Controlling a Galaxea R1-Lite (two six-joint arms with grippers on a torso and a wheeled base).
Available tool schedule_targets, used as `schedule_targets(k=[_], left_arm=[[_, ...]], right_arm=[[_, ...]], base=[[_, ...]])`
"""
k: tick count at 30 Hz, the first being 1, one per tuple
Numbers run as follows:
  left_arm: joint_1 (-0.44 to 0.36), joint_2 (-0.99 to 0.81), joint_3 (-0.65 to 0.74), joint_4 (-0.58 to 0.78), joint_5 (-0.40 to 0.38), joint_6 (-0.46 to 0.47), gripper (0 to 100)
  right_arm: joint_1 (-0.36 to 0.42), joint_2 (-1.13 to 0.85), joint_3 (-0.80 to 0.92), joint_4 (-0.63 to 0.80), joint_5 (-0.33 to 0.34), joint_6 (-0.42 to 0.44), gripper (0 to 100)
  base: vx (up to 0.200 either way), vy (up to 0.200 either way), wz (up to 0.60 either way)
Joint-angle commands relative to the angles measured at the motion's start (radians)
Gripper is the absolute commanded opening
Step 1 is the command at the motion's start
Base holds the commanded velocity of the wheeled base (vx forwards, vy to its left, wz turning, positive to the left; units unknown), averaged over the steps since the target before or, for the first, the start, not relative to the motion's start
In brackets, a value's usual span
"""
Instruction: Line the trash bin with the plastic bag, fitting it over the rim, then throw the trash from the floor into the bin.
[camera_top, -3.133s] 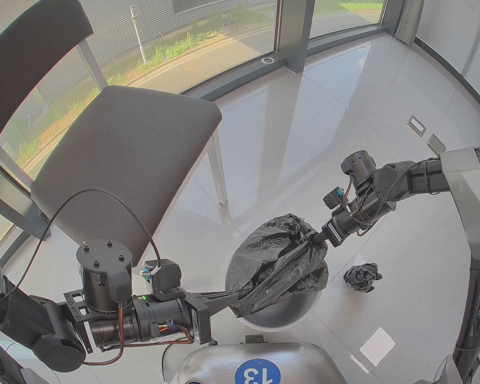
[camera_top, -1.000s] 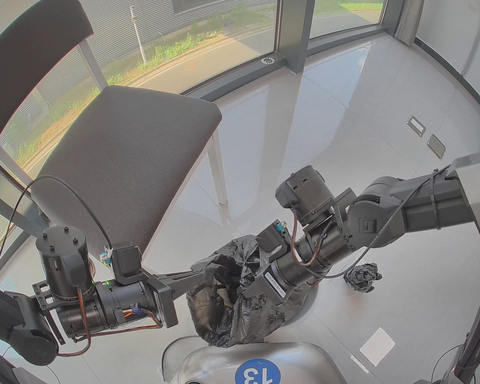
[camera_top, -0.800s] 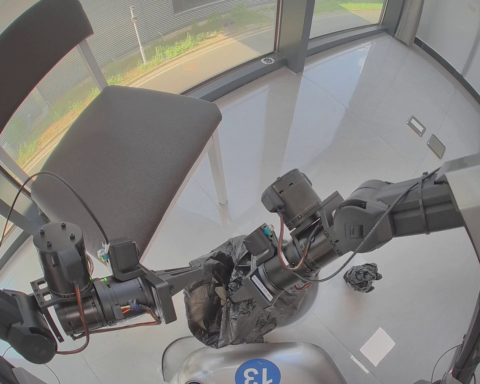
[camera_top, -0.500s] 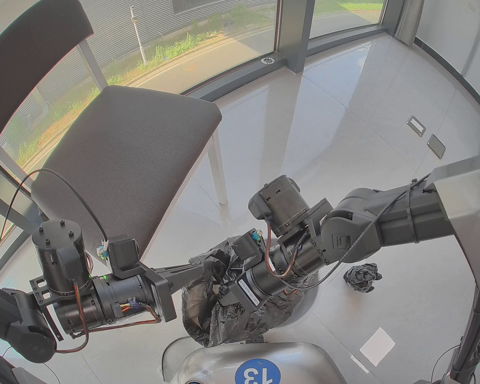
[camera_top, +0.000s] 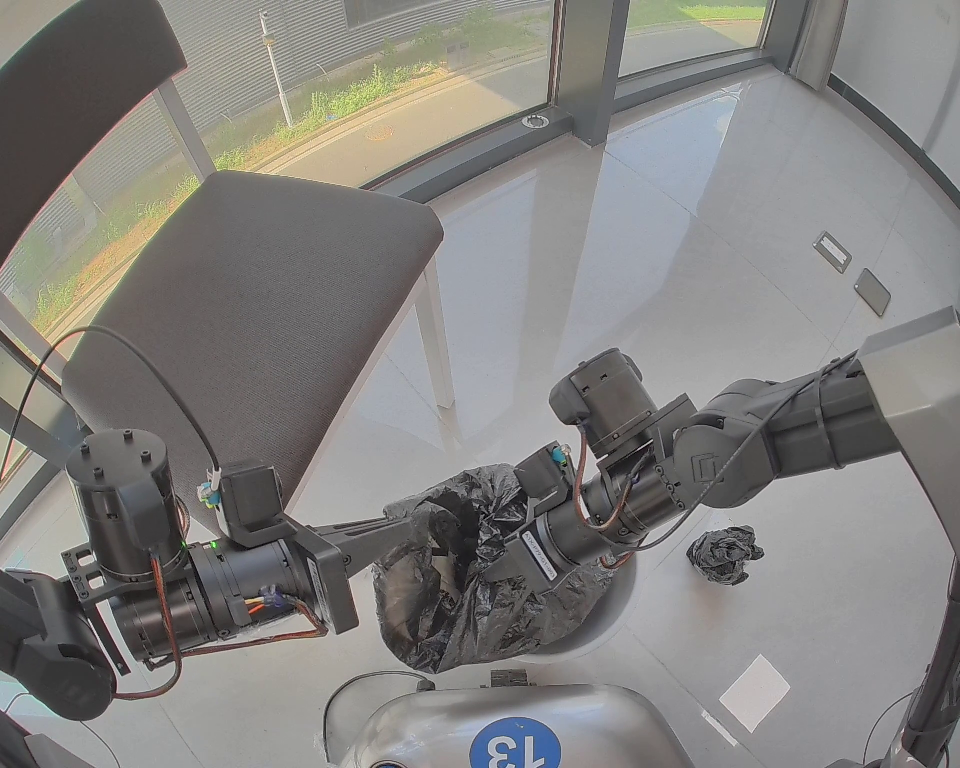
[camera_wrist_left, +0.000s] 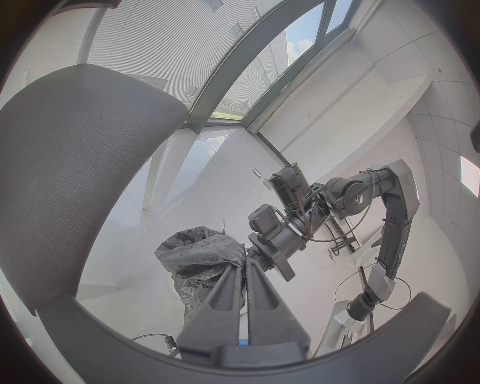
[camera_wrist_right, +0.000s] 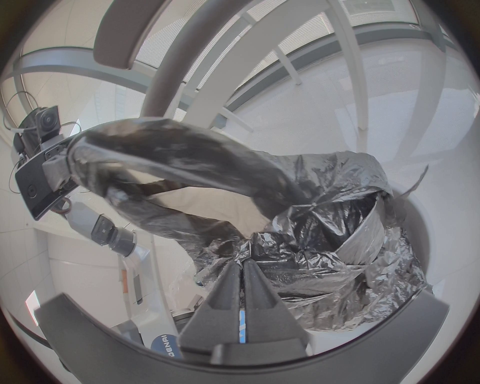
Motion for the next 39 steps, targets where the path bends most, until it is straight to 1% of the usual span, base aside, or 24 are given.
schedule_targets(k=[1, 5, 9, 16, 20, 21, 23, 25, 26, 27, 30, 32, 35, 39], left_arm=[[-0.001, 0.026, -0.02, 0.005, 0.001, 0.0, 0], [-0.001, 0.043, -0.032, 0.005, 0.001, 0.0, 0], [-0.004, 0.065, -0.043, 0.004, 0.001, -0.002, 0], [0.001, 0.091, -0.055, 0.004, 0.004, -0.005, 0], [0.002, 0.115, -0.072, 0.004, 0.006, -0.006, 0], [0.002, 0.117, -0.072, 0.004, 0.006, -0.006, 0], [0.002, 0.135, -0.09, 0.004, 0.006, -0.008, 0], [0.002, 0.148, -0.106, 0.004, 0.007, -0.006, 0], [0.002, 0.148, -0.106, 0.004, 0.007, -0.006, 0], [0.001, 0.164, -0.138, 0.004, 0.007, -0.008, 0], [0.002, 0.175, -0.156, 0.005, 0.009, -0.009, 0], [0.002, 0.2, -0.176, 0.005, 0.016, -0.009, 0], [-0.001, 0.223, -0.205, 0.004, 0.022, -0.011, 0], [-0.004, 0.223, -0.219, 0.005, 0.038, -0.012, 0]], right_arm=[[-0.038, 0.025, 0.013, -0.01, 0.001, -0.001, 0], [-0.072, 0.022, 0.025, -0.011, 0.001, -0.009, 0], [-0.132, 0.008, 0.05, -0.011, 0.0, -0.039, 0], [-0.227, -0.105, 0.133, -0.008, 0.0, -0.073, 0], [-0.297, -0.191, 0.216, -0.007, 0.0, -0.127, 0], [-0.299, -0.194, 0.219, -0.007, 0.0, -0.13, 0], [-0.345, -0.259, 0.265, -0.001, -0.002, -0.173, 0], [-0.369, -0.291, 0.291, 0.001, -0.002, -0.194, 0], [-0.369, -0.291, 0.291, 0.001, -0.002, -0.194, 0], [-0.398, -0.335, 0.322, 0.007, -0.002, -0.217, 0], [-0.421, -0.354, 0.348, 0.022, -0.002, -0.228, 0], [-0.457, -0.354, 0.395, 0.035, -0.002, -0.26, 0], [-0.48, -0.345, 0.412, 0.035, -0.002, -0.288, 0], [-0.474, -0.357, 0.403, 0.035, 0.001, -0.288, 0]], base=[[0.0, 0.0, 0.0], [0.0, 0.0, 0.0], [0.0, 0.0, 0.0], [0.0, 0.0, 0.0], [0.0, 0.0, 0.0], [0.0, 0.0, 0.0], [0.0, 0.0, 0.0], [0.0, 0.0, 0.0], [0.0, 0.0, 0.0], [0.0, 0.0, 0.0], [0.0, 0.0, 0.0], [0.0, 0.0, 0.0], [0.0, 0.0, 0.0], [0.0, 0.0, 0.0]])
